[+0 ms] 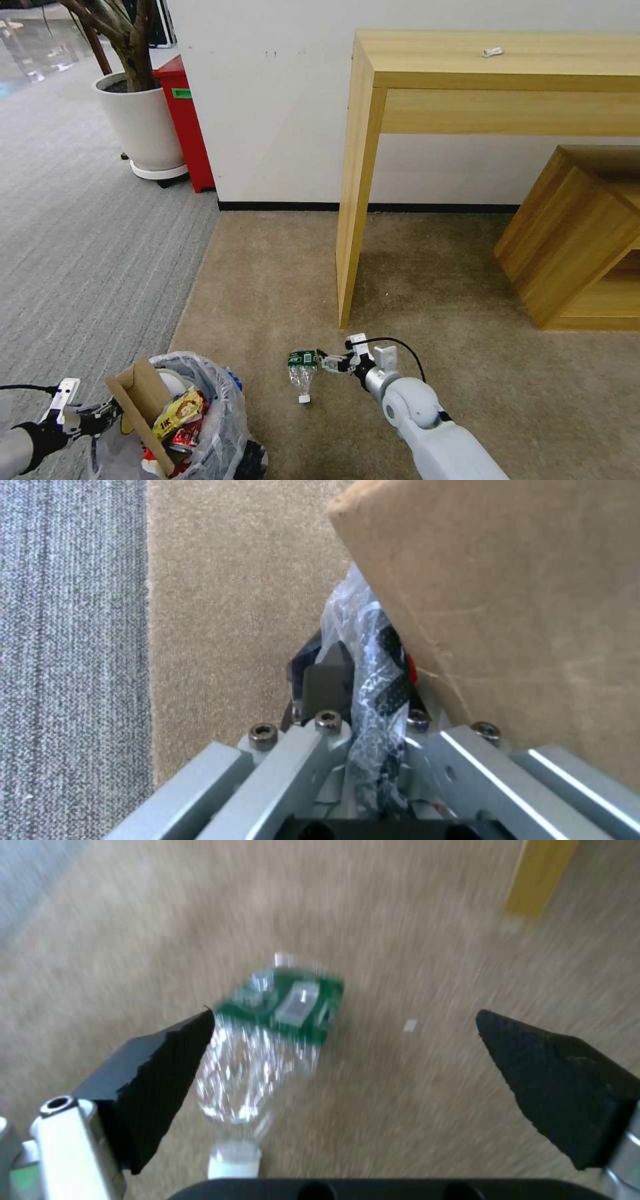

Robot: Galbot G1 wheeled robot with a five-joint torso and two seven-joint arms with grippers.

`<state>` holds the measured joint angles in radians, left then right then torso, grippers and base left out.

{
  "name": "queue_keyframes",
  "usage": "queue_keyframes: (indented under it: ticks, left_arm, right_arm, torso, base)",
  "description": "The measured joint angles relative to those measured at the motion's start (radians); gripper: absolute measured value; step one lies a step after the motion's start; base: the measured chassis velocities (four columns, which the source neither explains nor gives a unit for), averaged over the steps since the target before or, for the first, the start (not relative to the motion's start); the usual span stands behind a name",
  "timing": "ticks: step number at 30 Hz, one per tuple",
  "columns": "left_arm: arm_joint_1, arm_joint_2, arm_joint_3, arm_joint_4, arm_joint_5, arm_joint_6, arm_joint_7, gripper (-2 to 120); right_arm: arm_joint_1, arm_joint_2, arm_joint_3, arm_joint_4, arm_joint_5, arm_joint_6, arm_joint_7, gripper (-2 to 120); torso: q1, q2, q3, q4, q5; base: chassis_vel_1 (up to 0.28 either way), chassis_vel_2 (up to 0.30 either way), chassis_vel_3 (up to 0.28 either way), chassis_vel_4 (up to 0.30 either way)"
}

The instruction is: Pick up the trash bin and place the garbage on the floor into it.

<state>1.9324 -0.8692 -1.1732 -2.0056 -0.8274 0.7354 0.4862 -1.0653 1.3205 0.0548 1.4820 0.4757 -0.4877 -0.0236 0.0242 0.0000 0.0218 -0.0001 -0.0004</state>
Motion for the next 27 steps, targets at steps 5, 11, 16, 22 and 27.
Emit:
queue_keyframes:
  ticks: [5,11,16,22,27]
  left_arm:
    - [0.0,0.008,-0.004,0.001,-0.004,0.0,0.003,0]
    - [-0.005,0.016,-0.007,-0.001,-0.009,0.0,0.003,0]
    - [-0.002,0.018,-0.014,-0.006,-0.011,0.0,0.002,0]
    - [0.006,0.008,-0.025,-0.02,-0.011,0.0,-0.001,0]
    - [0.01,0.0,-0.034,-0.029,-0.013,0.0,-0.002,0]
  right_arm:
    - [0.038,0.02,-0.042,-0.063,0.024,-0.035,0.01,100]
    - [0.083,0.058,-0.098,-0.147,0.064,-0.073,0.034,100]
    - [0.114,0.09,-0.107,-0.212,0.081,-0.08,0.04,100]
    - [0.154,0.116,-0.136,-0.293,0.1,-0.079,0.018,100]
    - [0.174,0.135,-0.139,-0.333,0.101,-0.075,0.0,100]
  torso:
    - [0.0,0.0,0.0,0.0,-0.0002]
    - [0.0,0.0,0.0,0.0,0.0]
    - [0.0,0.0,0.0,0.0,-0.0001]
    - [0.0,0.0,0.0,0.0,-0.0001]
    - [0.0,0.0,0.0,0.0,0.0]
  base:
    - [0.0,0.0,0.0,0.0]
    - [0.0,0.0,0.0,0.0]
    - [0.0,0.0,0.0,0.0]
    - [0.0,0.0,0.0,0.0]
    - [0.0,0.0,0.0,0.0]
